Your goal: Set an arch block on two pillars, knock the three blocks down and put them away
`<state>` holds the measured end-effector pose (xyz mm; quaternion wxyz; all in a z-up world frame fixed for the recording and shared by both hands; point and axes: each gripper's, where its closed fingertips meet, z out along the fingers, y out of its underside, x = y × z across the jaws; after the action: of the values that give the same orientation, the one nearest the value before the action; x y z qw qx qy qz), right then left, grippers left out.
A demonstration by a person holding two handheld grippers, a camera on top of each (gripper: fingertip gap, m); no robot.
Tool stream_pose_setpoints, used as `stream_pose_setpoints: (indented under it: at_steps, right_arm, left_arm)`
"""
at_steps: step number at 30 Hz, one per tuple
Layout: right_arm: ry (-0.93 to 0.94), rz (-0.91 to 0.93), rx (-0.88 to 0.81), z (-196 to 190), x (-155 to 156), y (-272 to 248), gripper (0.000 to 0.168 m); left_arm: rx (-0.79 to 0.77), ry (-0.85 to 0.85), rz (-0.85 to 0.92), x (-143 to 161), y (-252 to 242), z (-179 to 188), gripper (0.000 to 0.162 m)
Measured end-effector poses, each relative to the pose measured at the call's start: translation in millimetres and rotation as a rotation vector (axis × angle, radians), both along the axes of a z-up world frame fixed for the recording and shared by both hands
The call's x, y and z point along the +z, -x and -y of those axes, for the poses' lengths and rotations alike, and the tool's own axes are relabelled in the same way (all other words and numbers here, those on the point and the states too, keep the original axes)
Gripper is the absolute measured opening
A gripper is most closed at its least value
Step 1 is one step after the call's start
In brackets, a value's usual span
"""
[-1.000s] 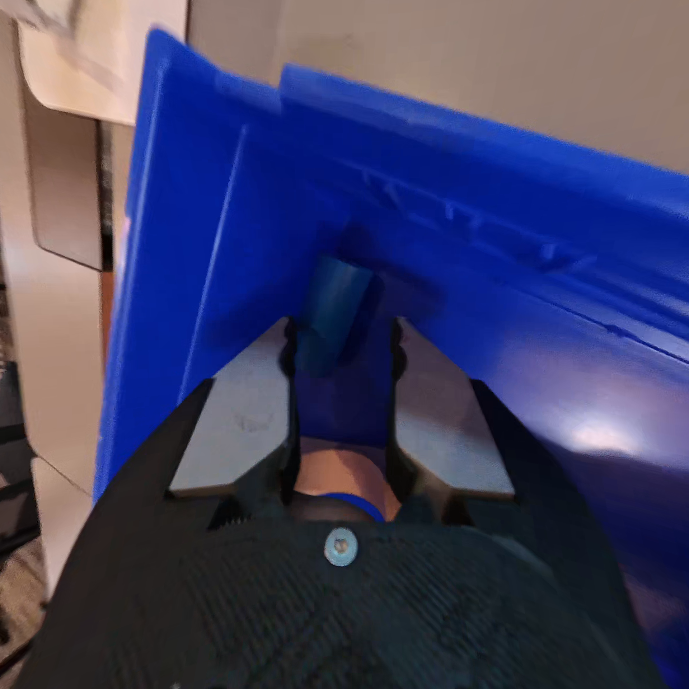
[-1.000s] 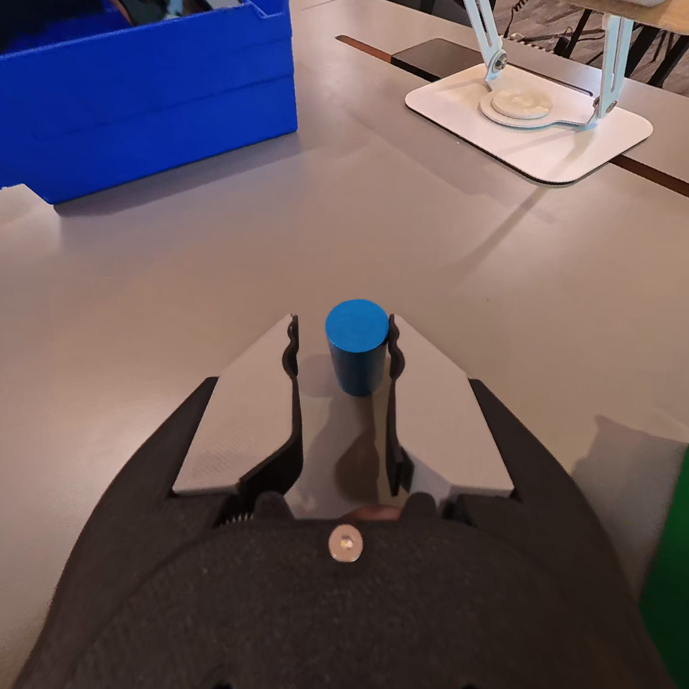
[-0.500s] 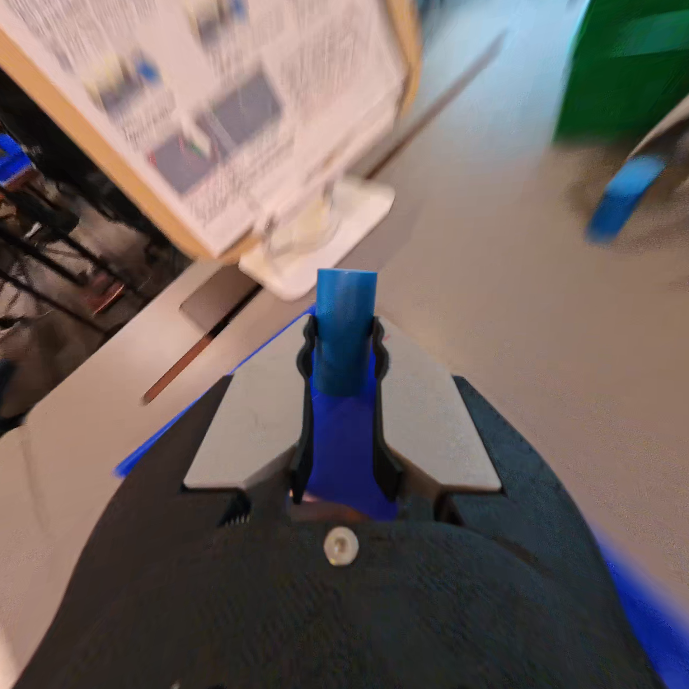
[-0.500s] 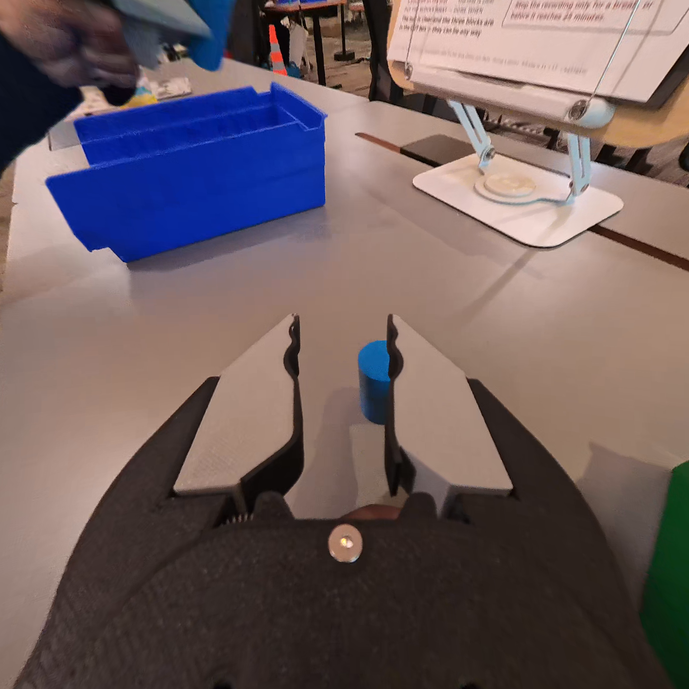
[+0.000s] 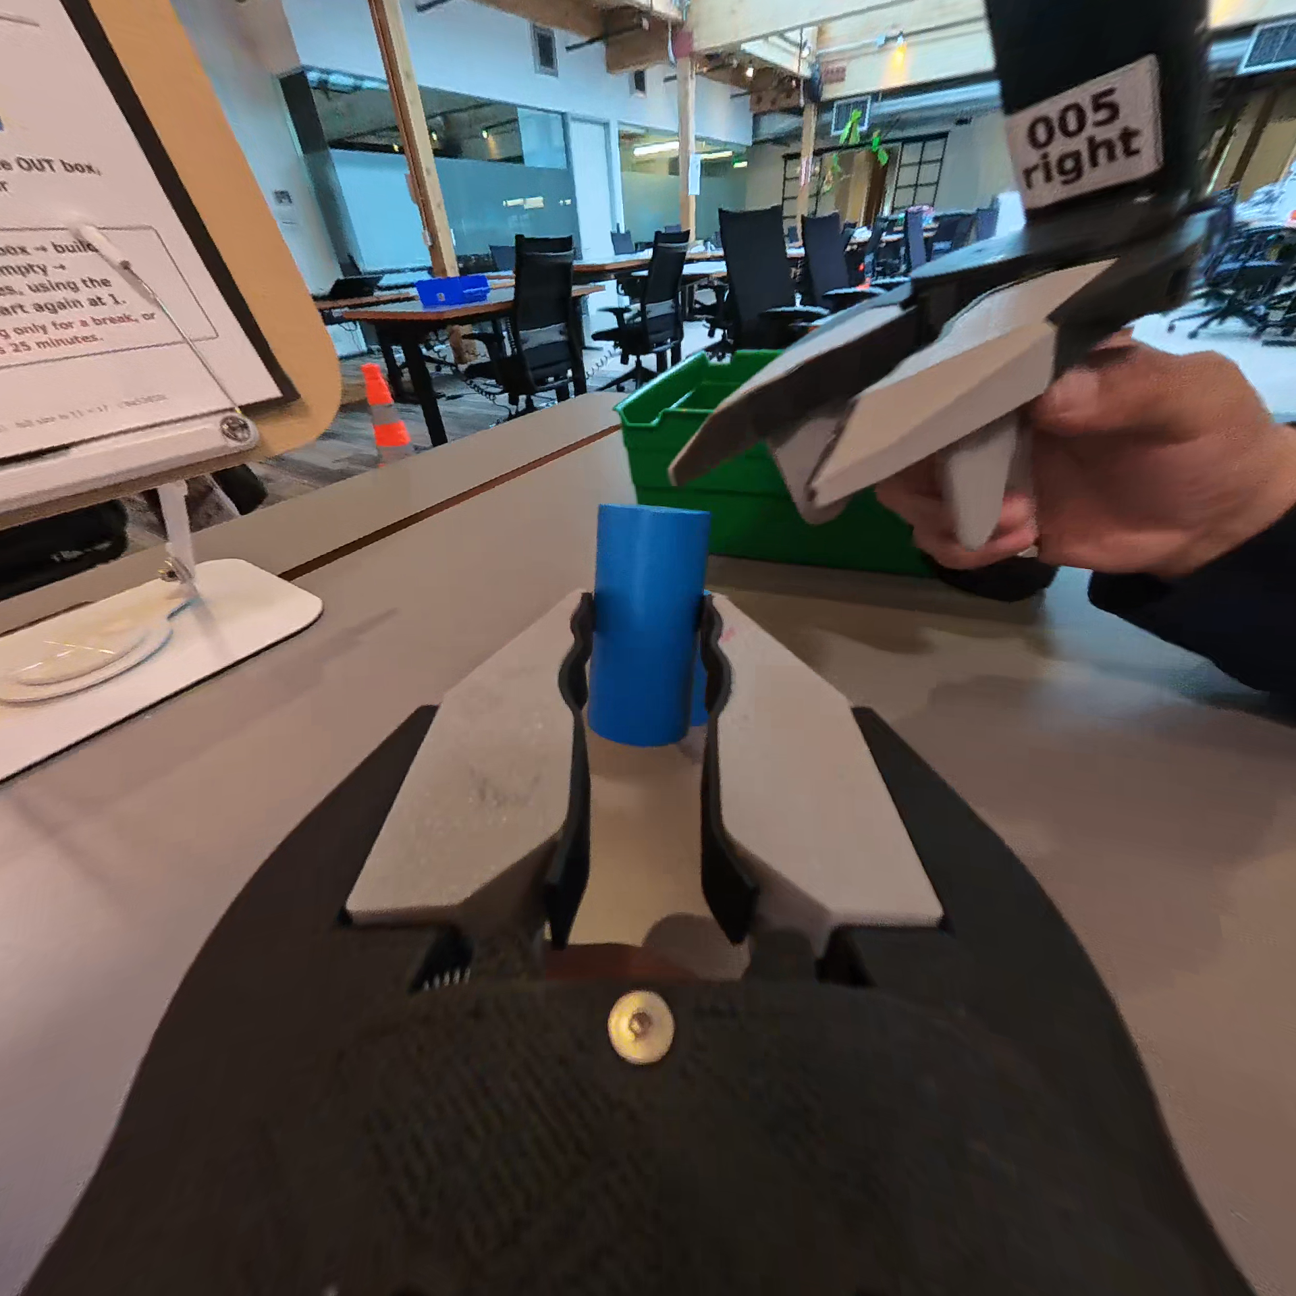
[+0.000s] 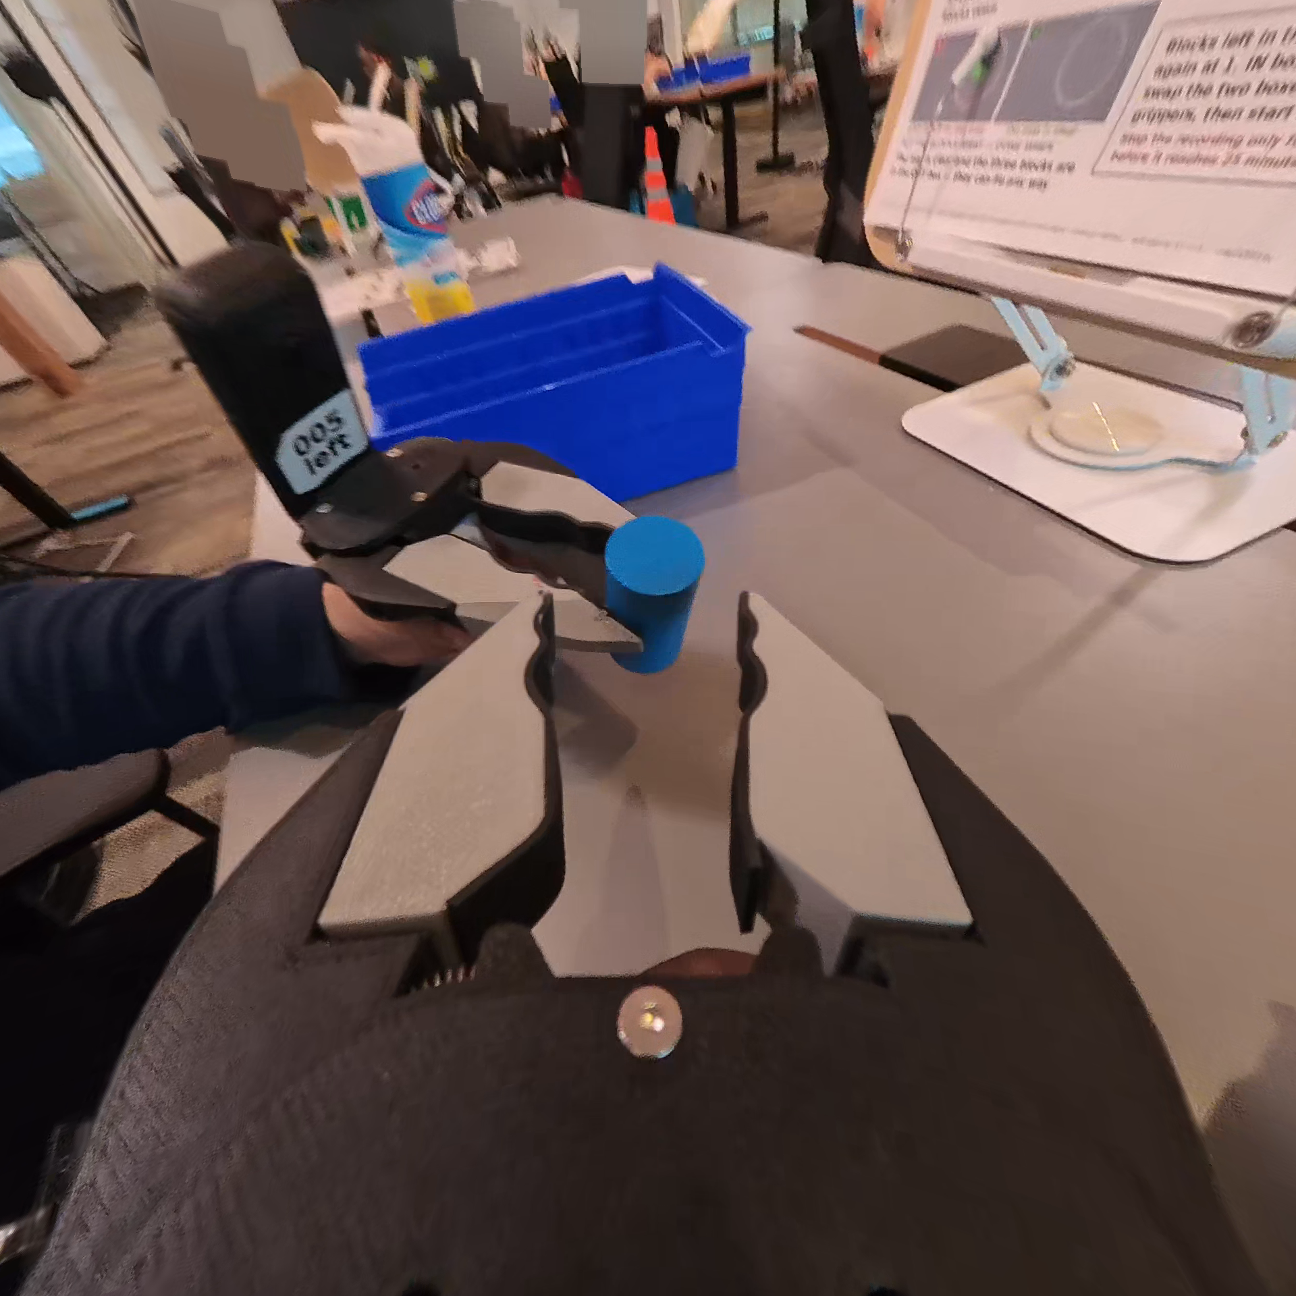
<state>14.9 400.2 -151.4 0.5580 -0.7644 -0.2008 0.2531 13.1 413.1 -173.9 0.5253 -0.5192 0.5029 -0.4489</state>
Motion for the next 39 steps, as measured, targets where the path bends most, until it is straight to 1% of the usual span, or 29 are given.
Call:
stream_pose_setpoints:
  at_steps: [4, 5, 6, 7, 9, 11, 12, 13, 14, 18, 20, 24, 28, 31, 32, 34, 35, 37, 39]
  right_arm:
    - [0.084, 0.016, -0.004, -28, -11, 12, 0.049]
    - [0.115, 0.019, 0.012, -32, -15, 17, 0.045]
    - [0.144, 0.021, 0.047, -33, -18, 24, 0.031]
    - [0.168, 0.034, 0.046, -36, -21, 27, 0.03]
    - [0.203, 0.087, 0.043, -41, -26, 32, 0.03]
    - [0.224, 0.202, 0.0, -49, -33, 30, 0.03]
    - [0.237, 0.262, -0.025, -53, -38, 26, 0.03]
    - [0.257, 0.299, -0.036, -55, -42, 25, 0.03]
    - [0.282, 0.317, -0.037, -56, -46, 25, 0.03]
    - [0.341, 0.402, -0.069, -57, -67, 24, 0.03]
    - [0.372, 0.443, -0.086, -56, -77, 21, 0.03]
    - [0.395, 0.463, -0.105, -55, -90, 21, 0.03]
    - [0.373, 0.479, -0.135, -59, -91, 17, 0.03]
    - [0.365, 0.464, -0.135, -59, -92, 18, 0.03]
    - [0.366, 0.461, -0.132, -58, -92, 19, 0.031]
    - [0.37, 0.457, -0.127, -56, -93, 20, 0.042]
    - [0.364, 0.455, -0.13, -55, -91, 19, 0.048]
    - [0.343, 0.443, -0.129, -51, -84, 19, 0.051]
    - [0.31, 0.423, -0.129, -46, -72, 19, 0.052]
  left_arm:
    - [0.006, -0.011, -0.005, -5, 3, -6, 0.028]
    - [0.008, -0.014, -0.002, -4, 5, -6, 0.028]
    - [0.022, -0.017, -0.009, -5, 7, -9, 0.028]
    - [0.04, -0.017, -0.025, -7, 9, -12, 0.028]
    - [0.059, 0.022, -0.055, -12, 15, -18, 0.028]
    - [0.126, 0.071, -0.134, -23, 23, -27, 0.029]
    - [0.183, 0.082, -0.203, -32, 29, -34, 0.038]
    - [0.227, 0.086, -0.275, -42, 37, -37, 0.056]
    - [0.254, 0.088, -0.332, -49, 46, -36, 0.064]
    - [0.284, 0.049, -0.428, -64, 73, -18, 0.074]
    - [0.274, 0.042, -0.449, -67, 82, -6, 0.073]
    - [0.231, 0.027, -0.447, -67, 91, 15, 0.073]
    - [0.256, -0.028, -0.48, -71, 99, 18, 0.073]
    - [0.242, -0.015, -0.49, -72, 102, 27, 0.073]
    - [0.232, -0.002, -0.491, -73, 103, 31, 0.073]
    - [0.215, 0.022, -0.494, -72, 105, 40, 0.075]
    - [0.21, 0.031, -0.493, -70, 108, 44, 0.076]
    - [0.194, 0.045, -0.464, -56, 116, 54, 0.078]
    - [0.18, 0.058, -0.387, -25, 131, 60, 0.078]
